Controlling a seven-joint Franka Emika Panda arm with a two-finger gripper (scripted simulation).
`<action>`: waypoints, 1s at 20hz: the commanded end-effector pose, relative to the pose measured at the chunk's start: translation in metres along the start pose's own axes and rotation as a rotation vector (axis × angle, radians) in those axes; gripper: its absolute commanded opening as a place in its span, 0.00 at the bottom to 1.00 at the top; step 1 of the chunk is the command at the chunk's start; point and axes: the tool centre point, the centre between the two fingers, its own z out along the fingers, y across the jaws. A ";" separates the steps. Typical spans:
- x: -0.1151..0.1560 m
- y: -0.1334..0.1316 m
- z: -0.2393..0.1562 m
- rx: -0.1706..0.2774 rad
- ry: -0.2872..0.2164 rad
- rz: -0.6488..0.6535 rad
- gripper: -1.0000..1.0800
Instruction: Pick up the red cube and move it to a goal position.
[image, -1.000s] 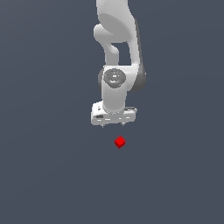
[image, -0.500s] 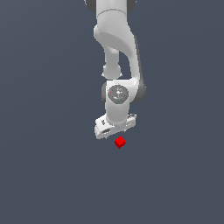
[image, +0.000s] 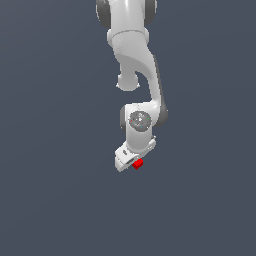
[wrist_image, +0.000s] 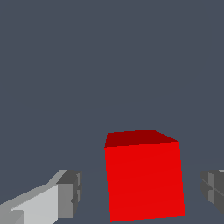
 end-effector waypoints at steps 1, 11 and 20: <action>0.005 -0.001 0.006 -0.001 0.004 -0.040 0.96; 0.009 -0.002 0.013 -0.002 0.006 -0.083 0.00; 0.009 -0.002 0.012 -0.002 0.006 -0.083 0.00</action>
